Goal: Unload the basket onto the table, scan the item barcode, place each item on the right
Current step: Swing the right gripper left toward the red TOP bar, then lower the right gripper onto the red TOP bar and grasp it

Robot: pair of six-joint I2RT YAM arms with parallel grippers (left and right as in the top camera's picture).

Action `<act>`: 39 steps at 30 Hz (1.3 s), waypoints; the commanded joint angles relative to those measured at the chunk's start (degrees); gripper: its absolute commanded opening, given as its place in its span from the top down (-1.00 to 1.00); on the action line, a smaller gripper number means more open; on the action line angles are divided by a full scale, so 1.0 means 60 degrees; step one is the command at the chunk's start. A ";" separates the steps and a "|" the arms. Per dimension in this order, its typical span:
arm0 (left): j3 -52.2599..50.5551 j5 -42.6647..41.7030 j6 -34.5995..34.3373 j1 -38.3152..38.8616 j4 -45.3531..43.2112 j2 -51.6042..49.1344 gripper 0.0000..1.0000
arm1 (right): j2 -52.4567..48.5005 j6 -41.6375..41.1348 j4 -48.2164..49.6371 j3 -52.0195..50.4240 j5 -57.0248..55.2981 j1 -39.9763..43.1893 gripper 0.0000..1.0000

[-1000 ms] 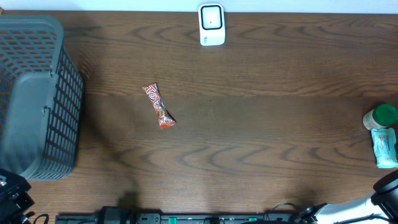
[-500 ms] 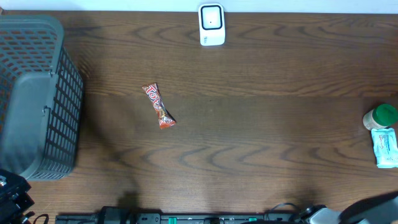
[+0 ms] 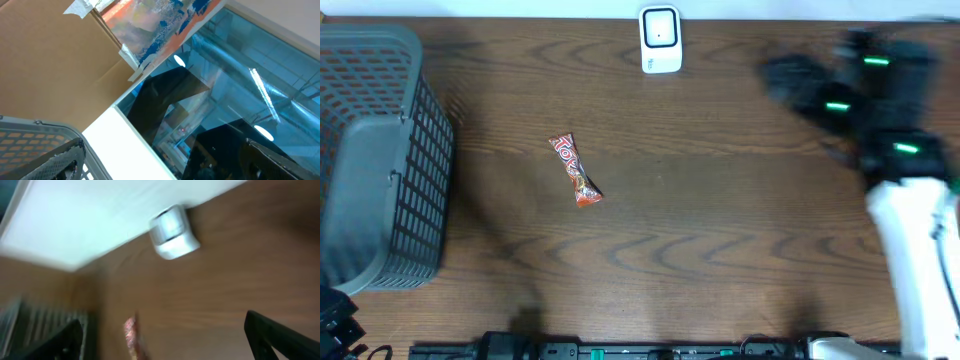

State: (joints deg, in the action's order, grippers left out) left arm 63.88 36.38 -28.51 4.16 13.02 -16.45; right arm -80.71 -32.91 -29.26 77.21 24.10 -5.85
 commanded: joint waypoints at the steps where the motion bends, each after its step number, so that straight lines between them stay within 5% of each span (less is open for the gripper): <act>1: -0.0066 0.0350 0.0018 -0.0040 -0.0051 -0.0055 -0.95 | -0.1224 0.0146 0.0776 0.0077 -0.0386 -0.2087 -0.99; 15: -0.0066 0.0874 0.0022 -0.0040 -0.0047 -0.0055 -0.96 | -0.5719 0.1300 0.2783 0.0674 -0.3326 -0.7020 -0.99; 25: -0.0066 0.0878 0.0022 -0.0040 -0.0047 -0.0055 -0.96 | -0.7198 0.1497 0.2940 0.1632 -0.5796 -0.7468 -0.98; 39: -0.0066 0.0878 0.0022 -0.0040 -0.0047 -0.0055 -0.96 | -0.7821 0.1461 0.3730 0.1727 -0.5115 -0.7617 -0.70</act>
State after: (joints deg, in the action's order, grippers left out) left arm 63.83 40.88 -28.51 4.16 13.02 -16.45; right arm -125.40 -23.90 -7.01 86.41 -6.66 -50.72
